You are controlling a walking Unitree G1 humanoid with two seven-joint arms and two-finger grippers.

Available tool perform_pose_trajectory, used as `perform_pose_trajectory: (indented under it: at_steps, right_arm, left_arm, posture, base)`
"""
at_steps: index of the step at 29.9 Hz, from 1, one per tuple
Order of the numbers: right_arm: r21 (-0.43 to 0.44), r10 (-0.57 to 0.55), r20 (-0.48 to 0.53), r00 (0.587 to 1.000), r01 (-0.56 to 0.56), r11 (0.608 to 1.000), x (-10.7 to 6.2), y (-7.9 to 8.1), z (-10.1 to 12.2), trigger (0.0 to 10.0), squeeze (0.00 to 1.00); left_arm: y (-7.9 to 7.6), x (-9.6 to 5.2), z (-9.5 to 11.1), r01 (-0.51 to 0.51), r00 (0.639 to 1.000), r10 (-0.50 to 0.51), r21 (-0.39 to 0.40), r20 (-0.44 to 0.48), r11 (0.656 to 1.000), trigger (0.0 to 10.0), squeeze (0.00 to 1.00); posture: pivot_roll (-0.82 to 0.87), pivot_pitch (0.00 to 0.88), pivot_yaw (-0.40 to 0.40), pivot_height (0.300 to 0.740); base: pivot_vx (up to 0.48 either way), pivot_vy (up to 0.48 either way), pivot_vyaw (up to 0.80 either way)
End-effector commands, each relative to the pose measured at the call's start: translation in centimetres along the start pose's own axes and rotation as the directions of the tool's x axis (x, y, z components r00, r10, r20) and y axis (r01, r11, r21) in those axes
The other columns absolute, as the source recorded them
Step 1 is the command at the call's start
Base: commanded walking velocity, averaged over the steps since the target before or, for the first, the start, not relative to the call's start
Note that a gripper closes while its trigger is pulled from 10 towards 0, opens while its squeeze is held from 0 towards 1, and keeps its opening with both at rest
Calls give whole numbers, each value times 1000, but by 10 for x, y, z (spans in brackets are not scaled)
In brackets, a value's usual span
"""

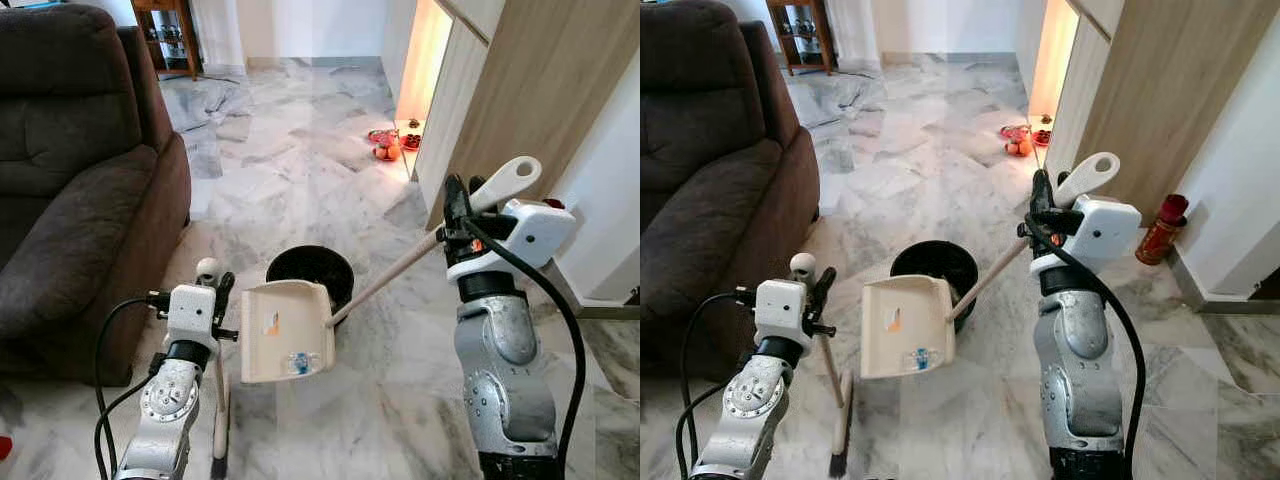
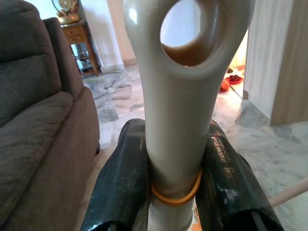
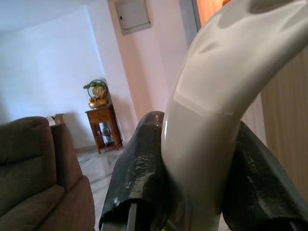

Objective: Sweep floor

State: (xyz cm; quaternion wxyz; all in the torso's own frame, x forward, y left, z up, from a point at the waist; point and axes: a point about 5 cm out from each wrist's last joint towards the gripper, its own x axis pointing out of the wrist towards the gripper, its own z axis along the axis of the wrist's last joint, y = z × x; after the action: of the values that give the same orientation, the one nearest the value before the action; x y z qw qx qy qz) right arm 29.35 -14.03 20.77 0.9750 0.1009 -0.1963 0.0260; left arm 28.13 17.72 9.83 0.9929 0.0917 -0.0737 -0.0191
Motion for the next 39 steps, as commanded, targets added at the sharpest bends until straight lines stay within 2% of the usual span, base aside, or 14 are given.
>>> perform_pose_trajectory:
  at_steps: [1, 32, 39]
  right_arm:
    - [20, 9, 82, 997, -11, 1000, 5, 5, 13, 10000, 0]
    - [35, 45, 92, 995, -48, 998, 9, 15, 13, 10000, 0]
    - [48, 56, 96, 994, -61, 997, 9, 18, 14, 10000, 0]
  left_arm:
    - [5, 0, 6, -16, 999, 15, 23, 45, 1000, 10000, 0]
    - [5, -4, 6, -44, 998, 43, 21, 46, 999, 10000, 0]
    - [5, -3, 6, -48, 998, 47, 19, 50, 999, 10000, 0]
  posture:
    - [135, 11, -3, 740]
    - [145, 35, -14, 740]
    - [146, 33, -16, 740]
  base:
    - [0, 0, 0]
    - [321, 0, 0]
    - [341, 0, 382]
